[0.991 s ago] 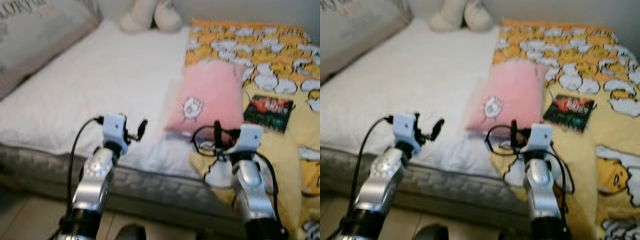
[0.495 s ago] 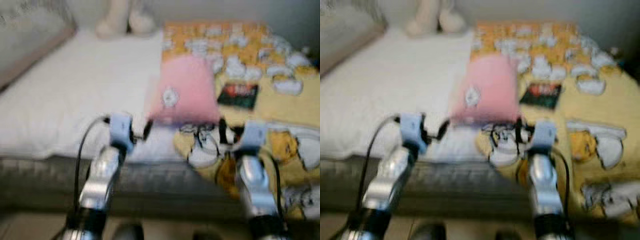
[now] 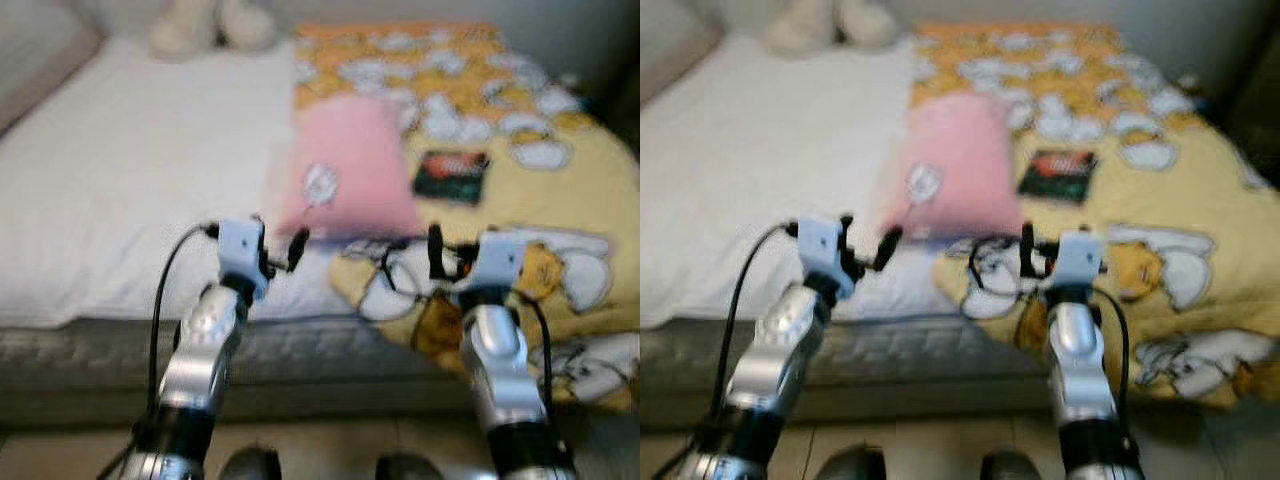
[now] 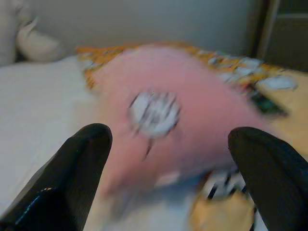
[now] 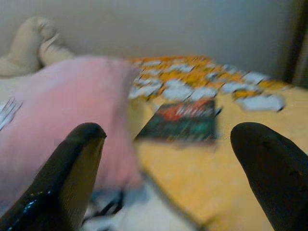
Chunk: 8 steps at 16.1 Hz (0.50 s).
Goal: Clean up the room
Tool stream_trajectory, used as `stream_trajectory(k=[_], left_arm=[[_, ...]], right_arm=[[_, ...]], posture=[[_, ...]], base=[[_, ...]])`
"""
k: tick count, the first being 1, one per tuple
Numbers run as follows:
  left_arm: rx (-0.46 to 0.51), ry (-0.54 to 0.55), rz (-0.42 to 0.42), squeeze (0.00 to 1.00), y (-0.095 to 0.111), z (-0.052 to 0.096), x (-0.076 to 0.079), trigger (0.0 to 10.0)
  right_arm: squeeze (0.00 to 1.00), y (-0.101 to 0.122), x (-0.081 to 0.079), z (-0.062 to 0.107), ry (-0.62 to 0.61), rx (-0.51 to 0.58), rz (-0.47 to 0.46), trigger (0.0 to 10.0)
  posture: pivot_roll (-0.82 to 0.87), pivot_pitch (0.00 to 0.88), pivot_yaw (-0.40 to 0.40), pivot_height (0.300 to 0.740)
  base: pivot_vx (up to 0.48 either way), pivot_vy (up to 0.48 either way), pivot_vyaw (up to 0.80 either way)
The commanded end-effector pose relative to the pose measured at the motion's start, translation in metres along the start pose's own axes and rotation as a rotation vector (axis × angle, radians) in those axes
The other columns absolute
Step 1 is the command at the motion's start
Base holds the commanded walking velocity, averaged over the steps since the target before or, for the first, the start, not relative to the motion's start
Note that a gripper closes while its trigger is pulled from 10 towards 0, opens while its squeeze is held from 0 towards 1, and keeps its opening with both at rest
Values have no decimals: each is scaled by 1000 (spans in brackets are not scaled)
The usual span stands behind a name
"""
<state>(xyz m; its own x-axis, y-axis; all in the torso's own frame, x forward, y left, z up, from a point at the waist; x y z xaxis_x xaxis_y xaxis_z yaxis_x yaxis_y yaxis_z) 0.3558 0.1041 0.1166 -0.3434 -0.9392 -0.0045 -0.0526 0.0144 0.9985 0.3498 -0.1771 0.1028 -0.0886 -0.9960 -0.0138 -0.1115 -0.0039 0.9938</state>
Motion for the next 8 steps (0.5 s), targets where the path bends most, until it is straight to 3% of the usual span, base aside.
stream_trajectory(k=[1,8], left_arm=[[61,-26,4,0,18,-6,6,10000],[72,-118,-12,0,22,-7,28,10000]], right_arm=[[0,15,2,-5,-6,53,5,10000],[0,7,3,-1,-11,13,0,10000]], posture=[[-93,0,40,740],[-102,0,42,740]], base=[[442,0,0],[442,0,0]])
Point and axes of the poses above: a point about 5 cm out from each wrist's last joint towards the gripper, its own z axis pointing back from the gripper into the wrist, its own y axis along the axis of the wrist's last joint, x = y × z, the point moved 5 cm from there along -z, pointing out of the wrist towards the gripper, and after that the axes turned 1 degree about -z, right-handed, at the moved point
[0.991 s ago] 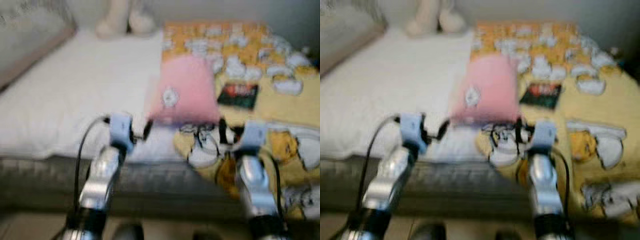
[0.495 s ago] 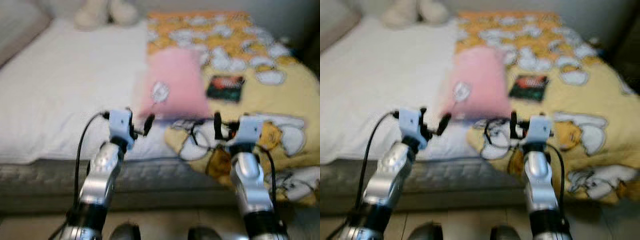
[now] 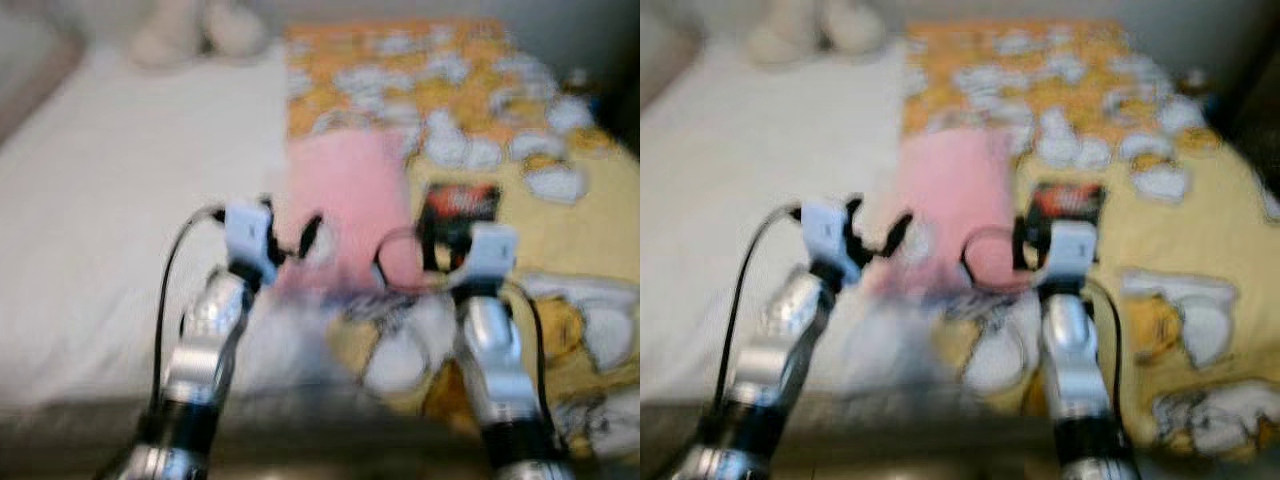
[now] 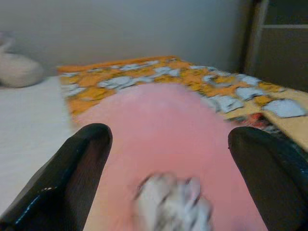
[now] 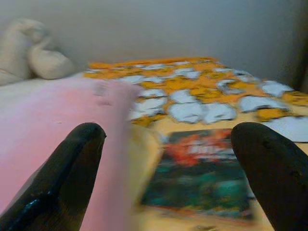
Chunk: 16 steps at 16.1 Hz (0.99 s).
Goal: Clean up the room
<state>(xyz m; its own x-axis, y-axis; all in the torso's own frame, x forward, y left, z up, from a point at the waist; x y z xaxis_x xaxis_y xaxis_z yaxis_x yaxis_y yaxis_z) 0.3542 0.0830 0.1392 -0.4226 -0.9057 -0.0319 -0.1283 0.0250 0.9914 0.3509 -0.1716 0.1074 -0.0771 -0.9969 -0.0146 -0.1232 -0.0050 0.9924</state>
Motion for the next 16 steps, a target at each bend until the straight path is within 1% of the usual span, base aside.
stream_trajectory(k=[1,2,4,6,7,8,9,10,12,13,14,16], left_arm=[[-17,-14,-4,0,-1,-1,7,10000],[-25,4,8,0,-2,-2,4,10000],[-44,43,35,0,-3,-6,-8,10000],[-115,78,53,0,-15,-15,-23,10000],[-178,103,121,0,-27,-24,-34,10000],[-190,105,130,0,-29,-25,-36,10000],[-228,110,189,0,-37,-30,-39,10000],[-250,120,243,0,-41,-32,-43,10000],[-283,162,353,0,-49,-33,-54,10000],[-288,173,359,0,-51,-32,-57,10000],[-306,193,393,0,-56,-31,-62,10000],[-333,201,423,0,-63,-30,-62,10000]], right_arm=[[0,2,10,1,-31,-3,2,10000],[0,2,10,0,-26,-10,-11,10000],[0,4,11,-5,-28,-27,-75,10000],[0,-2,16,-13,-49,-76,-177,10000],[0,-12,17,-21,-54,-145,-255,10000],[0,-13,17,-22,-52,-156,-265,10000],[0,-19,22,-25,-68,-192,-303,10000],[0,-21,26,-27,-86,-206,-327,10000],[0,-22,20,-32,-53,-234,-386,10000],[0,-24,19,-32,-48,-242,-396,10000],[0,-27,14,-34,-22,-265,-431,10000],[0,-33,6,-36,5,-301,-469,10000]], posture=[[-104,14,41,740],[-105,20,39,740],[-105,29,35,740],[-102,33,29,740],[-103,33,30,740],[-105,34,28,740],[-106,31,27,740],[-113,29,30,740],[-128,24,38,740],[-129,24,39,740],[-129,26,38,740],[-134,43,39,740]], base=[[356,0,0],[0,0,0],[0,0,0],[0,0,0],[0,0,0],[0,0,0],[0,0,0],[0,0,0],[0,0,0],[0,0,0],[0,0,0],[0,0,0]])
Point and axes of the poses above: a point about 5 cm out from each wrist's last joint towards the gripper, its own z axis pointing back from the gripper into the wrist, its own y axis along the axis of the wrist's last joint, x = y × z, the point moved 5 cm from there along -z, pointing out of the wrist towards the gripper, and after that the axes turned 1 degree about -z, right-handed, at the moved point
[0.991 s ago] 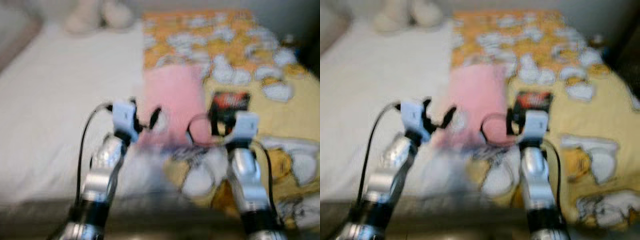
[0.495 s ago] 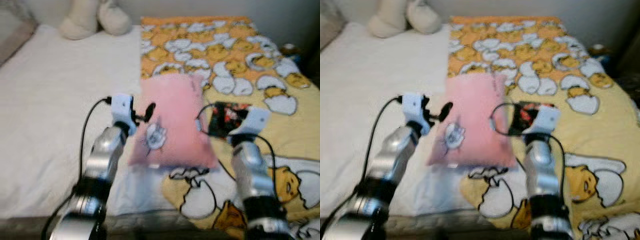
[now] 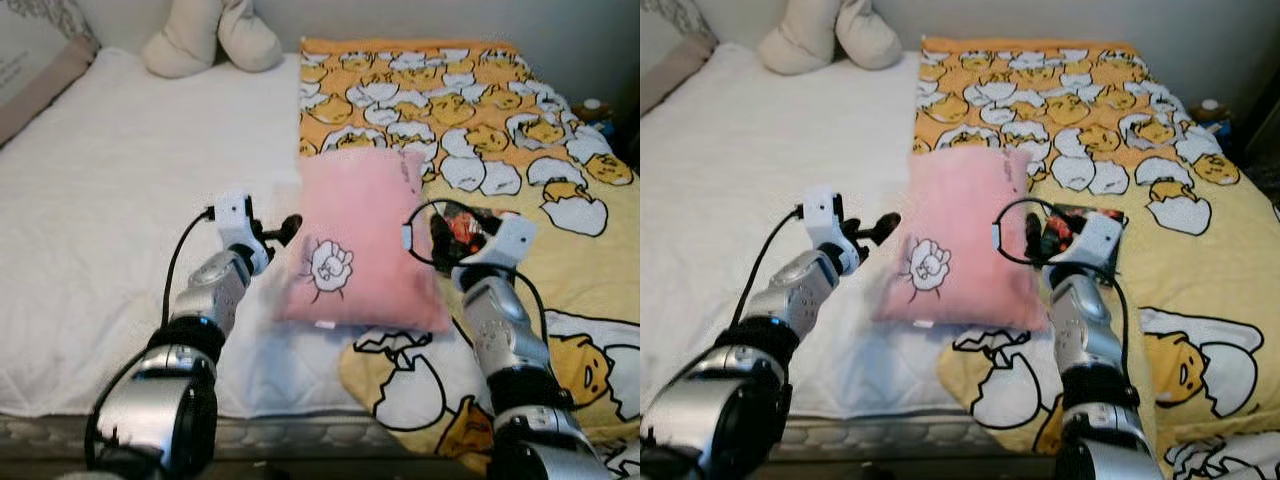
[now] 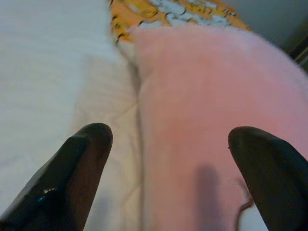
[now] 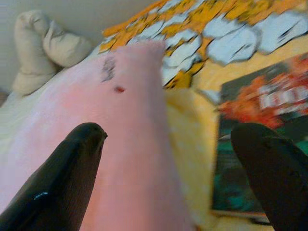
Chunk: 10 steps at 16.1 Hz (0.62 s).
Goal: Clean up the room
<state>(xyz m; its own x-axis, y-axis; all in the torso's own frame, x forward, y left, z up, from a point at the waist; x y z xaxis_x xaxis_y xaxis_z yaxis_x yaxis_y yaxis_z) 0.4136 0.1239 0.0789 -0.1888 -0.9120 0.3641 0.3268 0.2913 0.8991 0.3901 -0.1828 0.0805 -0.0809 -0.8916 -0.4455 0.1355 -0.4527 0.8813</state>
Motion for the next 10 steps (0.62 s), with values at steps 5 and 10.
stream_trajectory(k=[5,10], left_arm=[[-21,-84,117,0,-9,-12,36,10000],[-53,-203,110,0,-18,-17,73,10000]], right_arm=[[0,-17,-8,-6,18,-105,-173,10000],[0,-36,-18,-4,32,-187,-263,10000]], posture=[[-160,113,17,740],[-168,125,15,740]], base=[[0,0,0],[0,0,0]])
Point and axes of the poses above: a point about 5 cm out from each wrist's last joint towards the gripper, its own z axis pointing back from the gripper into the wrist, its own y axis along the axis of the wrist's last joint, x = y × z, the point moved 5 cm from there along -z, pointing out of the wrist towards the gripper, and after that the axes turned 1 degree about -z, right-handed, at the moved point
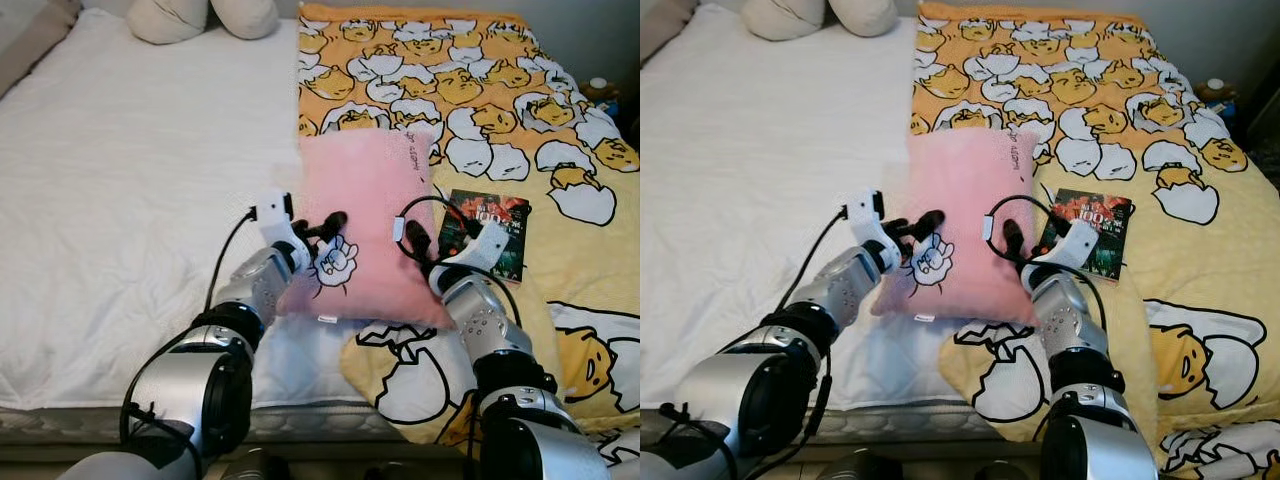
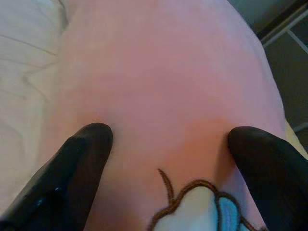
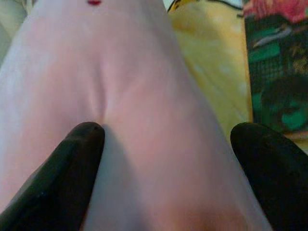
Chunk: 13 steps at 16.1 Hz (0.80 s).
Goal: Clean up the room
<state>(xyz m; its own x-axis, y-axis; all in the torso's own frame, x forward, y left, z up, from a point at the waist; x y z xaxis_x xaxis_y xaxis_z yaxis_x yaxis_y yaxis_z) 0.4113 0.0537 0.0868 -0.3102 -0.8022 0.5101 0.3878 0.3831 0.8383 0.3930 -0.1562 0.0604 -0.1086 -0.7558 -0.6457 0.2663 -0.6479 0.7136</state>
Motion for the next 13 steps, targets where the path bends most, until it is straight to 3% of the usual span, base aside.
stream_trajectory(k=[1,4,7,8,9,10,13], left_arm=[[-57,-28,-44,0,-12,-1,7,10000],[-154,44,-91,0,-34,4,-6,10000],[-167,71,-95,0,-37,7,-12,10000],[-165,68,-73,0,-38,7,-12,3569],[-157,56,-39,0,-39,7,-10,0],[-147,46,-10,0,-39,7,-8,0],[-156,44,-12,0,-43,5,-3,0]], right_arm=[[0,-11,-2,0,10,-42,-22,10000],[0,-21,-7,-3,16,-82,-30,10000],[0,-19,-21,-7,46,-79,-24,10000],[0,-20,-23,-7,49,-84,-21,9137],[0,-23,-22,-8,40,-93,-6,5451],[0,-26,-18,-8,14,-107,39,0],[0,-29,-24,-9,32,-114,17,0]], posture=[[-167,127,14,740],[-157,125,18,740],[-134,152,31,740],[-132,152,22,740],[-132,150,17,740],[-133,147,11,740],[-138,137,-9,740]], base=[[0,0,0],[0,0,0],[0,0,0],[0,0,0],[0,0,0],[0,0,0],[0,0,0]])
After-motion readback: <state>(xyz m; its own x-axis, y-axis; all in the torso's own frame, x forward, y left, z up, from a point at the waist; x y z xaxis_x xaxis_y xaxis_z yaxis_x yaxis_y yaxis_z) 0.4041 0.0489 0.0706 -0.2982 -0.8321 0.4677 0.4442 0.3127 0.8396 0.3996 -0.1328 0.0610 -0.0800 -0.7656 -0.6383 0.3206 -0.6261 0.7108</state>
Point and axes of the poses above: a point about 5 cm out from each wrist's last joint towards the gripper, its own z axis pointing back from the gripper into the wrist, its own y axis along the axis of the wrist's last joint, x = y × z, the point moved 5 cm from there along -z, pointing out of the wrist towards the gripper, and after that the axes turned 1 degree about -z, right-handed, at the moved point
